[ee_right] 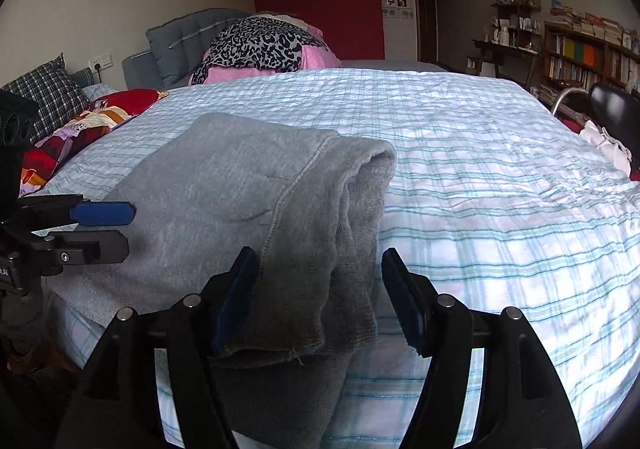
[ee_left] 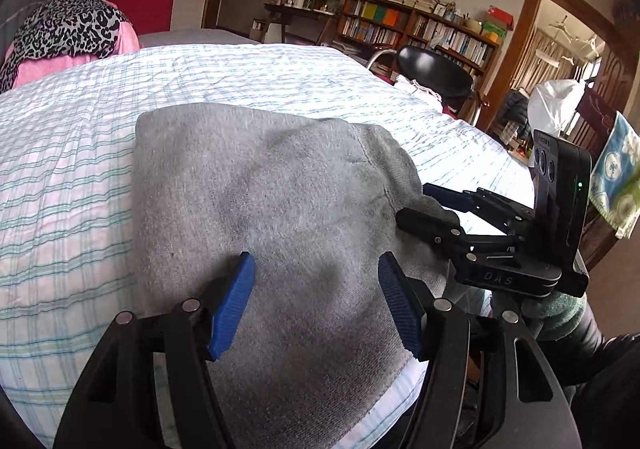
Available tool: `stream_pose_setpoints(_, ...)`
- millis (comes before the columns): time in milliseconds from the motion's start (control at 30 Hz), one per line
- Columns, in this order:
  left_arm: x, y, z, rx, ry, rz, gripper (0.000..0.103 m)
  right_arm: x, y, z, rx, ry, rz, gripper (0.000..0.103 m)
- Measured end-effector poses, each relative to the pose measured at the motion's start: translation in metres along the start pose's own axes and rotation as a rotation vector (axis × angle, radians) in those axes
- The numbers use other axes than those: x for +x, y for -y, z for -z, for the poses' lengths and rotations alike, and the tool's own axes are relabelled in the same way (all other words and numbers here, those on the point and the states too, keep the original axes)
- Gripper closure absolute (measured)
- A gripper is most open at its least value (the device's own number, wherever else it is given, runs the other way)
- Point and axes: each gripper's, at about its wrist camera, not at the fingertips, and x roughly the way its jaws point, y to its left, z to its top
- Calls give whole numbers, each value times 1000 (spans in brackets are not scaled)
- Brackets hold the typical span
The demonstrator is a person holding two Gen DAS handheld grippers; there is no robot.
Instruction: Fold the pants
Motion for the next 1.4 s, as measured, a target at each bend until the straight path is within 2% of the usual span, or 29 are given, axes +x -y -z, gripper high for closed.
stream_pose_setpoints(167, 5, 5, 14, 50, 18, -40, 39, 5, 14, 12, 108, -7, -62, 31)
stream_pose_setpoints(333, -4, -3, 5, -5, 19, -12, 38, 1, 15, 6, 121, -10, -67, 29)
stream_pose_setpoints(400, -13, -10, -2, -37, 39, -12, 29, -3, 19, -1, 143, -11, -76, 23)
stream_pose_setpoints(467, -22, -19, -11, -67, 73, -27, 14, -5, 28, -7, 173, -8, -95, 21)
stream_pose_setpoints(567, -27, -37, -22, -116, 102, -64, 13, 0, 42, -17, 243, -30, -129, 19)
stream_pose_setpoints(700, -20, -66, -30, -189, 71, -82, 13, 11, 54, -25, 313, -68, -171, 19)
stream_pose_setpoints(900, 5, -104, -29, -306, -16, -33, 13, 30, 57, -32, 319, -115, -199, 15)
stream_pose_setpoints(1067, 19, -119, -22, -386, -71, 62, 13, 41, 55, -35, 323, -152, -228, 14)
stream_pose_setpoints(1200, 25, -123, -18, -408, -95, 130, 13, 46, 53, -36, 317, -176, -259, 14)
stream_pose_setpoints(1333, 27, -125, -15, -422, -106, 160, 13, 55, 51, -40, 315, -203, -288, 14)
stream_pose_setpoints(1400, 26, -125, -14, -421, -108, 177, 13, 58, 48, -41, 312, -212, -305, 19)
